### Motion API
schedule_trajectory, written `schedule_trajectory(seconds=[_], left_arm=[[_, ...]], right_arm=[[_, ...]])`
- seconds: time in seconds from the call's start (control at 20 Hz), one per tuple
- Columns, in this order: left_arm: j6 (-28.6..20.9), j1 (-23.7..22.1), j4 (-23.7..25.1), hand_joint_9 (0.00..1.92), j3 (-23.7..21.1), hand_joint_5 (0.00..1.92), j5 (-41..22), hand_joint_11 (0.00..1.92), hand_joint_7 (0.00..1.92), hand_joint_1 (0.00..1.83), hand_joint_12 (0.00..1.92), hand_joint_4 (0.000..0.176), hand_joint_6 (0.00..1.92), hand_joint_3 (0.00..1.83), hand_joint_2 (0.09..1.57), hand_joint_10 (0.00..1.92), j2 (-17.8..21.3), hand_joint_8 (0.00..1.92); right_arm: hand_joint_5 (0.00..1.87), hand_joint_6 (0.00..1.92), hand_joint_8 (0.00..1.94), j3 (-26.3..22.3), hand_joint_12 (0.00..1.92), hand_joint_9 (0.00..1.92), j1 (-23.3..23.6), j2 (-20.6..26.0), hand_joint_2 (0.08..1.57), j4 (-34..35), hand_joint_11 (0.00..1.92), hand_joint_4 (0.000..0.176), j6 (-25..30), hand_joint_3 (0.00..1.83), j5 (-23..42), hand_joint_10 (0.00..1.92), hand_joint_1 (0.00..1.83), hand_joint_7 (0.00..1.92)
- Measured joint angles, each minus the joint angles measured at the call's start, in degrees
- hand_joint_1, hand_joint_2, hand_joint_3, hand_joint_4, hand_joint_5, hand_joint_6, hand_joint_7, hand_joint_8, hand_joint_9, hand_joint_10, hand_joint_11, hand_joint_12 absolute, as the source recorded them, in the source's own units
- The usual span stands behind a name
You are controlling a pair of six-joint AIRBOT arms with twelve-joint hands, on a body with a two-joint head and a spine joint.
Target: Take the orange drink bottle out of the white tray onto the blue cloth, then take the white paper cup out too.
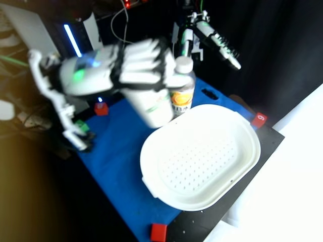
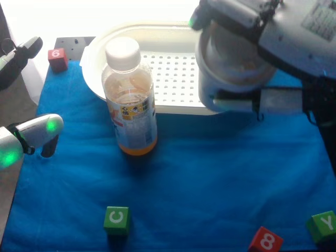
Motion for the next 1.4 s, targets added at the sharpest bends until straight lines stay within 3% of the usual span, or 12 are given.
schedule_trajectory(seconds=[0.15,0.3,0.4,0.6,0.75,0.85,1.05,1.1,1.15,1.2,1.25,1.4], left_arm=[[-0.02,0.11,0.9,0.0,-0.07,0.0,-0.46,0.0,0.0,0.53,0.0,0.176,0.0,0.0,1.14,0.0,-0.02,0.0],[-0.02,0.11,-0.35,0.0,-0.07,0.0,-0.55,0.0,0.0,0.5,0.0,0.176,0.0,0.0,1.14,0.0,-0.02,0.0],[-0.02,0.17,-0.24,0.0,-0.07,0.0,-0.66,0.0,0.0,0.51,0.0,0.173,0.0,0.01,1.16,0.0,-0.07,0.0],[-0.02,0.35,-0.33,0.0,-0.07,0.0,-0.83,0.0,0.0,0.49,0.0,0.176,0.0,0.0,1.16,0.0,-0.09,0.0],[-0.02,0.35,-0.48,0.0,-0.07,0.0,-0.81,0.0,0.0,0.46,0.0,0.16,0.0,0.0,1.16,0.0,-0.09,0.0],[0.0,0.35,-0.5,0.0,-0.07,0.0,-0.85,0.0,0.0,0.47,0.0,0.161,0.0,0.0,1.16,0.0,-0.09,0.0],[-0.04,0.83,-0.52,0.0,-0.07,0.0,-1.31,0.0,0.0,0.58,0.0,0.175,0.0,0.0,1.15,0.0,-0.09,0.0],[-0.04,0.92,-0.74,0.0,-0.07,0.0,-1.29,0.02,0.0,0.58,0.01,0.176,0.0,0.0,1.15,0.0,-0.15,0.0],[-0.04,0.94,-0.94,0.0,-0.07,0.0,-1.4,0.02,0.0,0.59,0.01,0.176,0.0,0.0,1.15,0.0,-0.22,0.0],[-0.04,0.94,-0.9,0.0,-0.07,0.0,-1.51,0.0,0.0,0.63,0.01,0.176,0.0,0.0,1.16,0.0,-0.26,0.0],[-0.04,0.94,-0.9,0.0,-0.07,0.0,-1.51,0.03,0.0,0.63,0.02,0.155,0.0,0.0,1.16,0.0,-0.26,0.0],[-0.04,0.96,-0.74,0.0,-0.07,0.0,-1.79,0.02,0.0,0.58,0.02,0.176,0.0,0.0,1.14,0.0,-0.26,0.0]], right_arm=[[0.0,1.31,1.59,-0.96,1.92,0.11,-3.67,1.16,1.28,-0.81,0.14,0.0,1.55,0.0,0.37,1.83,0.71,0.0],[0.0,1.43,1.38,0.44,1.92,0.15,-5.66,0.87,1.26,-1.18,0.26,0.0,4.79,0.0,-1.18,1.82,0.71,0.01],[0.0,1.25,1.19,1.66,1.86,0.11,-6.32,-0.61,1.25,-0.04,0.12,0.0,4.76,0.0,-4.39,1.56,0.74,0.02],[0.0,0.23,0.12,1.88,1.53,0.0,-7.67,-1.81,1.2,-0.66,0.0,0.0,4.9,0.0,-8.31,0.5,0.55,0.01],[0.0,0.0,0.0,1.4,1.3,0.0,-7.67,-0.76,1.15,-0.17,0.0,0.0,4.85,0.0,-8.04,0.07,0.42,0.0],[0.0,0.0,0.0,0.42,1.22,0.0,-7.67,0.5,1.12,-0.09,0.0,0.0,4.83,0.0,-7.93,0.0,0.34,0.0],[0.0,0.0,0.0,-1.31,0.97,0.0,-7.67,3.3,1.05,-0.26,0.0,0.066,5.11,0.0,-5.03,0.0,0.32,0.0],[0.0,0.0,0.0,-1.33,0.55,0.0,-7.69,3.91,1.02,-0.33,0.0,0.066,7.02,0.0,-3.76,0.0,0.33,0.0],[0.0,0.0,0.0,-1.27,0.11,0.0,-8.22,4.24,1.01,-0.04,0.0,0.092,8.66,0.0,-2.14,0.0,0.35,0.0],[0.0,0.0,0.0,-1.27,0.02,0.0,-8.74,4.98,0.99,-0.31,0.0,0.099,10.73,0.0,0.07,0.0,0.38,0.0],[0.0,0.0,0.0,-1.29,0.0,0.0,-9.09,5.53,0.98,-0.46,0.0,0.103,11.37,0.0,1.38,0.0,0.39,0.0],[0.0,0.0,0.0,-2.03,0.02,0.0,-9.94,7.98,1.01,0.11,0.01,0.088,12.81,0.0,8.41,0.0,0.36,0.0]])
